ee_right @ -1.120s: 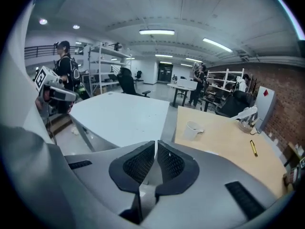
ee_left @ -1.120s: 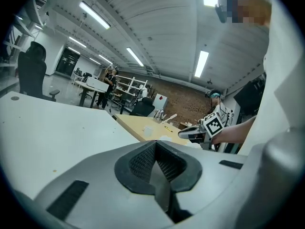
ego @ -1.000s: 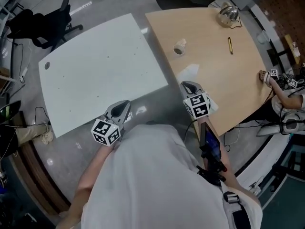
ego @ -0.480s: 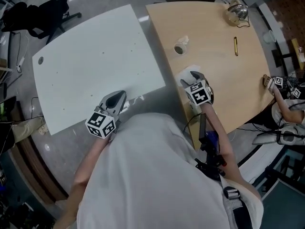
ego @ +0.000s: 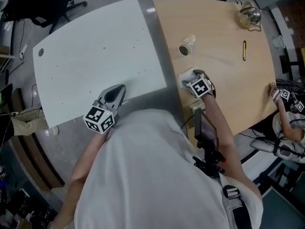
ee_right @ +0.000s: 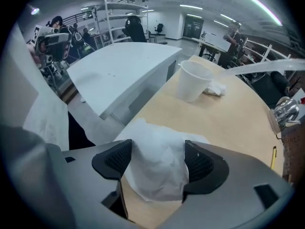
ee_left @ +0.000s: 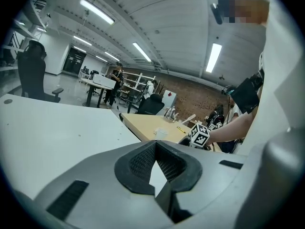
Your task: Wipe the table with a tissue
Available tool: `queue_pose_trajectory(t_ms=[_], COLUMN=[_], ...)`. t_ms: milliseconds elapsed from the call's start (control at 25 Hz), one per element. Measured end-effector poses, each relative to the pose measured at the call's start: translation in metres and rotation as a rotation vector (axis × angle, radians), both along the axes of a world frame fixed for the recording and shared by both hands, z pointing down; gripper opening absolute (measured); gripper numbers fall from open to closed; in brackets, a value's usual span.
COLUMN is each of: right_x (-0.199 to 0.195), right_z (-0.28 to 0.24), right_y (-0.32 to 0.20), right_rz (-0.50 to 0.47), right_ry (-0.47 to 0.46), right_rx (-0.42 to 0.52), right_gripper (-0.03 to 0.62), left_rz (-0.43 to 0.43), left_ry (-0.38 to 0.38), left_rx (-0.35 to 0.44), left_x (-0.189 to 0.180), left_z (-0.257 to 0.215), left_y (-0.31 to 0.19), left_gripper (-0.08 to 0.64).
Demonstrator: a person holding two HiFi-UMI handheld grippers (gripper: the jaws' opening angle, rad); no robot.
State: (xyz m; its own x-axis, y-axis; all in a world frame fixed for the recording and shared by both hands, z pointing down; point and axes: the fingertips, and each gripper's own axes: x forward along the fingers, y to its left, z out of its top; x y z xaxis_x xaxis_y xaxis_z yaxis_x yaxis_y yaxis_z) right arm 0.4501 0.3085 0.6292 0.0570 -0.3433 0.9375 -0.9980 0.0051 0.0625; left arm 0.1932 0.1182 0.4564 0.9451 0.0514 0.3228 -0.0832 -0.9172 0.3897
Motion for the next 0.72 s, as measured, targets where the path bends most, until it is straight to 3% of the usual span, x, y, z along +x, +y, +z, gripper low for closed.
queue_pose_trajectory(t_ms=[240, 400, 440, 480, 720], right_x=[0.001, -0.002, -0.002, -0.003, -0.003], right_z=[0.008, 0.005, 0.005, 0.006, 0.002], right_y=[0.005, 0.002, 0.002, 0.002, 0.002], right_rz=[0.057, 0.003, -0.021, -0.043, -0.057], right_ry=[-0.077, -0.057, -0.035, -0.014, 0.001], right_rx=[0.018, 0.026, 0.021, 0.014, 0.008], right_gripper=[0.313, 0.298, 0.257, 0.123, 0.066], left_rz=[-0.027, -0.026, -0.024, -0.022, -0.032], left_ry=[-0.024, -0.023, -0.021, -0.019, -0.019], left_rx=[-0.004, 0.002, 0.004, 0.007, 0.013], left_x=[0.006, 0.015, 0.017, 0.018, 0.02], left_z=[0.002, 0.0, -0.001, -0.001, -0.004], left_y=[-0.006, -0.005, -0.004, -0.004, -0.007], left_gripper=[0.005, 0.006, 0.005, 0.006, 0.005])
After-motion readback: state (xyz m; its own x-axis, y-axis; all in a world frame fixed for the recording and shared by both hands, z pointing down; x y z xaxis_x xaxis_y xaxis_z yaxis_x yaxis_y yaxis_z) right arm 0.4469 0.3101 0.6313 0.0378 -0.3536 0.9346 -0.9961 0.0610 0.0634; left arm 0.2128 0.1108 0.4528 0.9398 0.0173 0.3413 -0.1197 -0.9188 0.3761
